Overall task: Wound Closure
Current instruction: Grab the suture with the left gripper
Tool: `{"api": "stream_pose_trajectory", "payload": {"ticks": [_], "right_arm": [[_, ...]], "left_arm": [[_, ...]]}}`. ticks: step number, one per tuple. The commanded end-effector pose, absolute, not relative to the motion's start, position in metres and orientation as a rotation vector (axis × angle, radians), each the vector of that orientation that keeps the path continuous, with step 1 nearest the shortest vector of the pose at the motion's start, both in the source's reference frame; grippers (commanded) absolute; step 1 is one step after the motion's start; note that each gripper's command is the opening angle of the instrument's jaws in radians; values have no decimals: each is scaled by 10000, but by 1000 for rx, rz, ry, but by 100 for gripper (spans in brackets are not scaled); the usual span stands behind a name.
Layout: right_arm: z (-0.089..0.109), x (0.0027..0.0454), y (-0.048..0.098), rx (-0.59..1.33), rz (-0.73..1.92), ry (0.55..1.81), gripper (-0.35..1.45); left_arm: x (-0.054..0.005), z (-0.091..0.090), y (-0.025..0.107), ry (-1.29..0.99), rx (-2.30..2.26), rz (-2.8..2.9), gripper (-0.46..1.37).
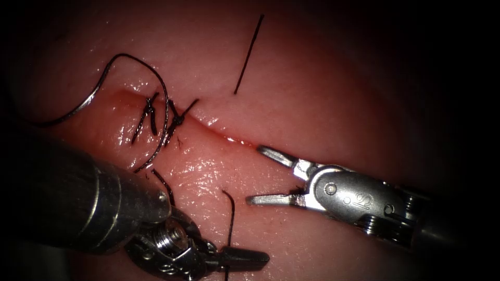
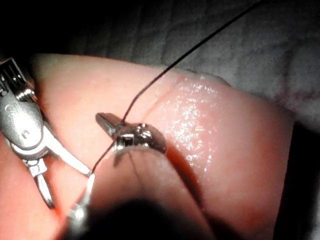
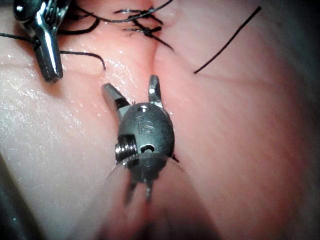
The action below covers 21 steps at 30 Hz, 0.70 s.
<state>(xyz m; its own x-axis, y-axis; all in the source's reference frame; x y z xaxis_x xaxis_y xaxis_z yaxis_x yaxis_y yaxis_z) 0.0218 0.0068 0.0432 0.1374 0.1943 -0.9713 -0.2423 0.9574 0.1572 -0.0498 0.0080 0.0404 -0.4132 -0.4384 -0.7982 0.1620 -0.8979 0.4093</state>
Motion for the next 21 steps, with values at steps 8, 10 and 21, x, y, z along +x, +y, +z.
{"api": "stream_pose_trajectory", "payload": {"ticks": [8, 10, 21], "right_arm": [[431, 223, 66, -66, 155, 1456, 128], [431, 225, 66, -84, 115, 1470, 128], [424, 237, 64, -167, 1, 1517, 130]], "left_arm": [[-486, 408, 93, -359, 1541, -2350, -35], [-483, 410, 97, -353, 1551, -2349, -35], [-480, 415, 107, -329, 1586, -2354, -35]]}}
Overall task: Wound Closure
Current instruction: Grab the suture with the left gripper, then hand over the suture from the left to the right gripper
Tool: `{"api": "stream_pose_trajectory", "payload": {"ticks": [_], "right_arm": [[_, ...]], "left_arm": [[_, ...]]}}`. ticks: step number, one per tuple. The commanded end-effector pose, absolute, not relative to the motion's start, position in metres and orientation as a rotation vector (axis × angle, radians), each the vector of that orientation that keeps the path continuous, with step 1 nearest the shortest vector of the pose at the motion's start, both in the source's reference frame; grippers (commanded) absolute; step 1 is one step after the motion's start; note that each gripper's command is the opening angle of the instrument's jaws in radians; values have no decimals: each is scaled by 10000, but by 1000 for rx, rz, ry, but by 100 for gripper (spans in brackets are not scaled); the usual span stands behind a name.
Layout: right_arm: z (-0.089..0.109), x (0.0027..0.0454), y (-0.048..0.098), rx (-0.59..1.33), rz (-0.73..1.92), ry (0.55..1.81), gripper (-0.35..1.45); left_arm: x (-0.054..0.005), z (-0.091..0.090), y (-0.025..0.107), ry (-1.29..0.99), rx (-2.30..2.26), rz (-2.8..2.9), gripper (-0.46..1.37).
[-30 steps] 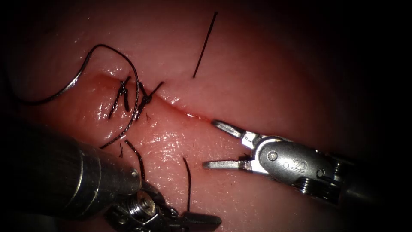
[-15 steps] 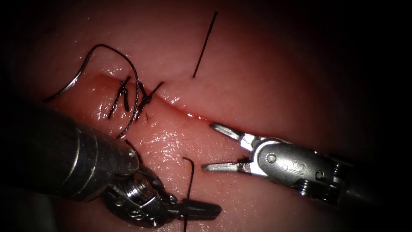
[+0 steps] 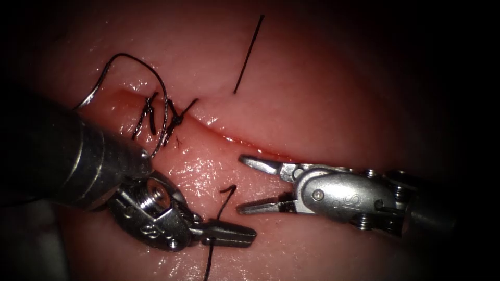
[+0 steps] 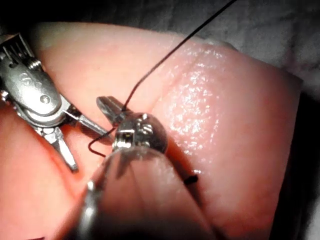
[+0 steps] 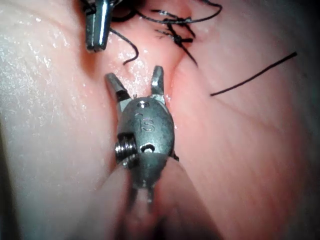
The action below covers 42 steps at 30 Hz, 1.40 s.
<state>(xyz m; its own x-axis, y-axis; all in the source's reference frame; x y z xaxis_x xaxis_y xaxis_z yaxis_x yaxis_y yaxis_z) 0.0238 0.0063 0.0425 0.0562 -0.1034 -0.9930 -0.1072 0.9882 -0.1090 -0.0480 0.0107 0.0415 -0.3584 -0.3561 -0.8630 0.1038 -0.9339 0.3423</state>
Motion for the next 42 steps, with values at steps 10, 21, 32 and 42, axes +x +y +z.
{"api": "stream_pose_trajectory", "payload": {"ticks": [10, 21, 32, 42], "right_arm": [[398, 240, 66, -197, -20, 1534, 127], [394, 251, 69, -193, -50, 1563, 122], [397, 261, 73, -167, -114, 1635, 89], [394, 259, 69, -229, -216, 1662, -33]], "left_arm": [[-481, 410, 118, -325, 1630, -2358, -35], [-481, 408, 120, -305, 1654, -2377, -35], [-481, 406, 121, -290, 1673, -2374, -35], [-483, 405, 123, -285, 1676, -2372, -35]]}}
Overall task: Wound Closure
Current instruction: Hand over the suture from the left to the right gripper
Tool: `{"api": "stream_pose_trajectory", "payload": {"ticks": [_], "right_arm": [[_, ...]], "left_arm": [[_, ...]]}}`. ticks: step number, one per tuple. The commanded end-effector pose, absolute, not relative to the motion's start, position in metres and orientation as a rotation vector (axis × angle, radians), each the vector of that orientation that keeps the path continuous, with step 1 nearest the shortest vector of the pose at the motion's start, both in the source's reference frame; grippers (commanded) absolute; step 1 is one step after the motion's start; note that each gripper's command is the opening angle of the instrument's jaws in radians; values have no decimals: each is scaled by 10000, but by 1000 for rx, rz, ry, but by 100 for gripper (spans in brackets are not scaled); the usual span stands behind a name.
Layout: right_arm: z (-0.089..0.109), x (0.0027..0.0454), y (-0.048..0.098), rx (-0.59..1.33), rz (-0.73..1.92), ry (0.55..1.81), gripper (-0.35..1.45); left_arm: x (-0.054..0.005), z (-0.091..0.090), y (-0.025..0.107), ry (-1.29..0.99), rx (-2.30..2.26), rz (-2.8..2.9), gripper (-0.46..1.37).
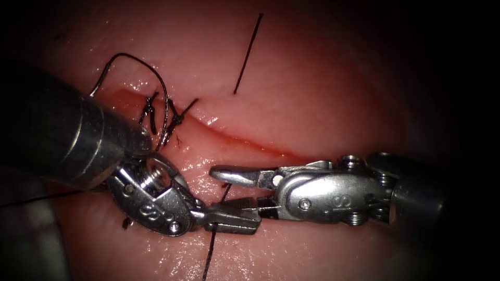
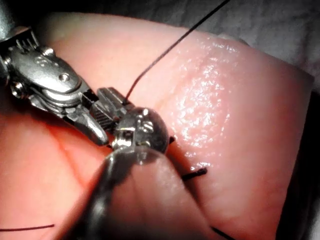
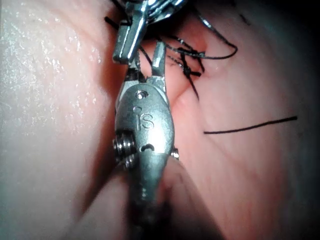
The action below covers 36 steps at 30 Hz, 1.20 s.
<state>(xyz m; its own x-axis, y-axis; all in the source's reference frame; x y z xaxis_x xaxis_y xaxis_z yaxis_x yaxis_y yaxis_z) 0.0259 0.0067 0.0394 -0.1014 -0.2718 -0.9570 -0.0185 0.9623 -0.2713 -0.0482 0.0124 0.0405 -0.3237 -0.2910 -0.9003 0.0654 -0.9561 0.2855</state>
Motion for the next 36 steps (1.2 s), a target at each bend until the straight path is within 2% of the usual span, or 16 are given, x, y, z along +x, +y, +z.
{"api": "stream_pose_trajectory", "payload": {"ticks": [1, 17, 18, 19, 20, 21, 25, 36], "right_arm": [[394, 259, 68, -232, -223, 1660, -35], [403, 256, 70, -252, -227, 1594, -35], [403, 256, 69, -254, -226, 1595, -35], [403, 256, 69, -254, -226, 1595, -35], [403, 256, 69, -254, -226, 1595, -35], [403, 256, 70, -254, -225, 1595, -35], [406, 255, 72, -256, -222, 1595, -35], [419, 249, 81, -218, -127, 1613, -35]], "left_arm": [[-483, 405, 123, -284, 1676, -2372, -35], [-483, 401, 124, -279, 1680, -2369, -35], [-483, 400, 125, -273, 1684, -2373, -13], [-483, 400, 125, -268, 1687, -2377, 2], [-483, 400, 125, -257, 1695, -2385, 52], [-483, 399, 125, -250, 1700, -2387, 77], [-483, 398, 125, -305, 1731, -2392, 114], [-479, 395, 122, -374, 1754, -2408, 93]]}}
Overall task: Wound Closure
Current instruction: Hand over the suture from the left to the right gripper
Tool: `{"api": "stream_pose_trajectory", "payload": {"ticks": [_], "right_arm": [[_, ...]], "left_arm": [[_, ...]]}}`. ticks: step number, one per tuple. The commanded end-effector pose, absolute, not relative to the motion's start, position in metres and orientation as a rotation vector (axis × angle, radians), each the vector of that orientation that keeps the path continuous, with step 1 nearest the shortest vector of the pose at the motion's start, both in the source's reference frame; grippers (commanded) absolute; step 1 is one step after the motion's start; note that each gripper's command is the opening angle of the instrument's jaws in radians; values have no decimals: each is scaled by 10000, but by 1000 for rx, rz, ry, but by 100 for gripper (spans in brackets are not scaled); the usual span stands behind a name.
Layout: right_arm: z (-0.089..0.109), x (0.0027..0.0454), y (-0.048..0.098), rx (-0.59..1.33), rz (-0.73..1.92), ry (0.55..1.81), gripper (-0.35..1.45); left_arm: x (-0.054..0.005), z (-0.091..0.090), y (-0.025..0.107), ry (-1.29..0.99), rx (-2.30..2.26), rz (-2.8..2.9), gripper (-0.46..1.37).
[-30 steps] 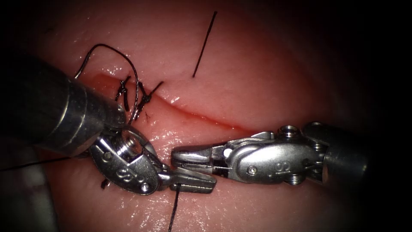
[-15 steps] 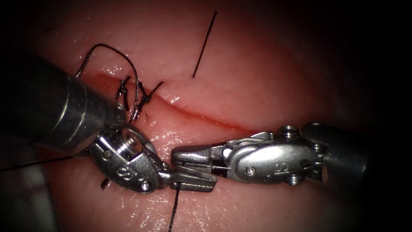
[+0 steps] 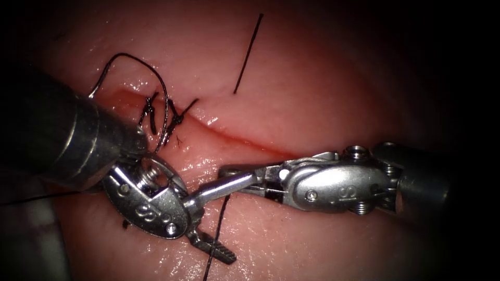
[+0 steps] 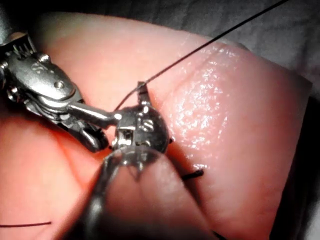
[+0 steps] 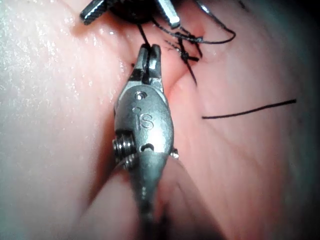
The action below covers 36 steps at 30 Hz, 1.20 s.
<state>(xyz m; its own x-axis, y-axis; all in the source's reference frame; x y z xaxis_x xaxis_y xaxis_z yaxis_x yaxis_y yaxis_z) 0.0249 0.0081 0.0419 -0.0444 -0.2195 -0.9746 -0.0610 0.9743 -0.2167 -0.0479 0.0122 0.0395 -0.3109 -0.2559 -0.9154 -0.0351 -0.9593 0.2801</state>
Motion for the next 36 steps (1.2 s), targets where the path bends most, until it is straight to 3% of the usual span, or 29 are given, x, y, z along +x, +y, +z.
{"api": "stream_pose_trajectory", "payload": {"ticks": [1, 16, 36], "right_arm": [[422, 247, 84, -218, -125, 1611, -35], [448, 239, 119, -207, -64, 1595, -35], [480, 236, 140, -214, -46, 1576, -35]], "left_arm": [[-479, 395, 121, -378, 1756, -2407, 92], [-478, 390, 114, -390, 1771, -2373, 69], [-476, 384, 105, -400, 1764, -2352, 61]]}}
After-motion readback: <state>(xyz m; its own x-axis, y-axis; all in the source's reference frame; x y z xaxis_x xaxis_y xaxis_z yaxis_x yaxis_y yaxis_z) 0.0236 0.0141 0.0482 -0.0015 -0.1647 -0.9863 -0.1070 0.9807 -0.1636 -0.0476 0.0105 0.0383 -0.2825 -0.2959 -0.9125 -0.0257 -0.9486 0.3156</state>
